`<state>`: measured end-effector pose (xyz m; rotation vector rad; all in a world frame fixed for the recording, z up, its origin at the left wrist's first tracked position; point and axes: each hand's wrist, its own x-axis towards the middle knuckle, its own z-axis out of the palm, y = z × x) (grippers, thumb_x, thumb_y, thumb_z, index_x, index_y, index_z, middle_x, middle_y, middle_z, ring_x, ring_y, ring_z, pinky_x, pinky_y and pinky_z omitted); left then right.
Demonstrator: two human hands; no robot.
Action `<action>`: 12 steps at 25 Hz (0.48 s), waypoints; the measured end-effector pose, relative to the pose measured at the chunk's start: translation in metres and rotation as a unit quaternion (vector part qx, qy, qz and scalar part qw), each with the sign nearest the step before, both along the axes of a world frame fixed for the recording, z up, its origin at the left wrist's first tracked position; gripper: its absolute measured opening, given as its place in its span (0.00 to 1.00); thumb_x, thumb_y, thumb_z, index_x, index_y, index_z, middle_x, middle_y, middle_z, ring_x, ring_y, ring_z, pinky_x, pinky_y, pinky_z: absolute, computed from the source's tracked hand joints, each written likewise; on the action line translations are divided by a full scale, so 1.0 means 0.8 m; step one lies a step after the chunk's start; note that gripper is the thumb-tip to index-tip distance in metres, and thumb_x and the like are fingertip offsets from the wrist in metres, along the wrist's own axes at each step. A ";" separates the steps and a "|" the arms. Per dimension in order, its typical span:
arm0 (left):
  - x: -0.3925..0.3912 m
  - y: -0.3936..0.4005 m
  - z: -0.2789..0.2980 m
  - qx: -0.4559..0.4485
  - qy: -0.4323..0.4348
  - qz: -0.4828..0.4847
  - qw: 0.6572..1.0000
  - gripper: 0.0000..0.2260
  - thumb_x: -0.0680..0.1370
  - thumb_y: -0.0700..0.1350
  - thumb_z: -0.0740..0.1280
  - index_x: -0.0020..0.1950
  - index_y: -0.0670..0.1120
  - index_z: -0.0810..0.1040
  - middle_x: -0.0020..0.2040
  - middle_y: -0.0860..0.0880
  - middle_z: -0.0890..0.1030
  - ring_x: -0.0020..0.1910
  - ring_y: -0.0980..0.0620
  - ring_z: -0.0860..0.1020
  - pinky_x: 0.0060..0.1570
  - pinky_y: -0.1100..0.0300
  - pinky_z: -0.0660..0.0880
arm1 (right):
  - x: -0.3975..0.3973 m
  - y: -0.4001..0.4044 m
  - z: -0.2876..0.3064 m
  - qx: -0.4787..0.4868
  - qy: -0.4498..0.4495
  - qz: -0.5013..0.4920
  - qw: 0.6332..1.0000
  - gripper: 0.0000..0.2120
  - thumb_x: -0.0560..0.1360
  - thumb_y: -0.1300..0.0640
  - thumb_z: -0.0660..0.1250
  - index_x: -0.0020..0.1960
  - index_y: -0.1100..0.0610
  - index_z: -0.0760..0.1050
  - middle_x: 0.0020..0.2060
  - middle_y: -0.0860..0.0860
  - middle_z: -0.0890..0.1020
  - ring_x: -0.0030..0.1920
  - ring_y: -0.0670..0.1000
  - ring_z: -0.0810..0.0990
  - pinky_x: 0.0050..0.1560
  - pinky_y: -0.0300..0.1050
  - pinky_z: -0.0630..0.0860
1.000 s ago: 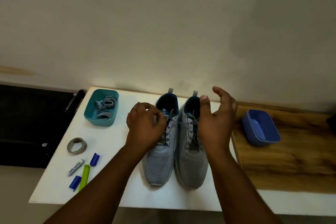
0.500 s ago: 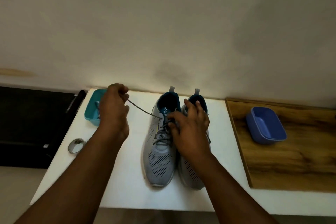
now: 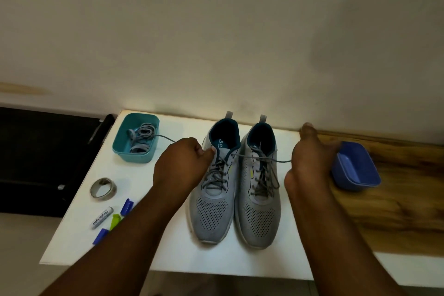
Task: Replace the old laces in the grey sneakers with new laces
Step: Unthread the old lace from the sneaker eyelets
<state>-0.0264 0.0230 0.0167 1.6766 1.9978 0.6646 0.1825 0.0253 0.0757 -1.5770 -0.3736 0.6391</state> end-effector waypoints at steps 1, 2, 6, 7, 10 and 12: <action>0.004 0.001 0.000 0.007 -0.004 0.004 1.000 0.19 0.76 0.64 0.66 0.35 0.50 0.73 0.33 0.54 0.78 0.36 0.51 0.77 0.35 0.58 0.68 | -0.004 -0.004 -0.008 -0.052 -0.075 0.013 0.996 0.34 0.81 0.49 0.67 0.81 0.51 0.55 0.78 0.55 0.61 0.75 0.55 0.65 0.69 0.44 0.64; 0.007 0.002 -0.004 0.007 -0.005 0.006 1.000 0.20 0.76 0.65 0.66 0.35 0.50 0.74 0.33 0.54 0.78 0.36 0.52 0.78 0.35 0.58 0.69 | -0.014 -0.011 -0.018 -0.085 -0.202 0.050 0.974 0.34 0.80 0.47 0.68 0.81 0.48 0.57 0.79 0.54 0.58 0.77 0.56 0.59 0.74 0.53 0.60; 0.020 0.008 -0.007 0.011 0.019 0.001 1.000 0.20 0.73 0.67 0.67 0.38 0.51 0.76 0.34 0.54 0.79 0.36 0.53 0.78 0.35 0.59 0.71 | -0.067 -0.027 -0.067 -0.079 -0.547 0.289 0.782 0.11 0.78 0.50 0.69 0.60 0.45 0.80 0.72 0.49 0.71 0.78 0.56 0.57 0.76 0.62 0.53; 0.020 0.010 -0.007 0.010 0.033 -0.006 0.999 0.19 0.74 0.67 0.67 0.39 0.51 0.77 0.35 0.53 0.80 0.37 0.53 0.79 0.35 0.59 0.70 | -0.075 -0.027 -0.076 -0.093 -0.553 0.329 0.760 0.10 0.79 0.51 0.68 0.58 0.45 0.81 0.72 0.49 0.72 0.78 0.57 0.58 0.77 0.61 0.52; 0.016 0.013 -0.010 0.013 0.015 -0.019 1.000 0.18 0.76 0.62 0.67 0.35 0.50 0.78 0.31 0.52 0.79 0.33 0.54 0.78 0.32 0.60 0.67 | -0.080 -0.022 -0.092 -0.101 -0.559 0.354 0.743 0.10 0.78 0.51 0.67 0.58 0.45 0.81 0.73 0.50 0.71 0.79 0.57 0.57 0.77 0.61 0.50; 0.013 0.014 -0.011 0.012 -0.023 -0.019 0.999 0.17 0.76 0.58 0.69 0.32 0.48 0.78 0.29 0.51 0.78 0.30 0.54 0.77 0.30 0.61 0.66 | -0.076 -0.020 -0.097 -0.101 -0.562 0.355 0.741 0.10 0.78 0.49 0.68 0.59 0.45 0.81 0.75 0.50 0.70 0.80 0.58 0.54 0.78 0.62 0.48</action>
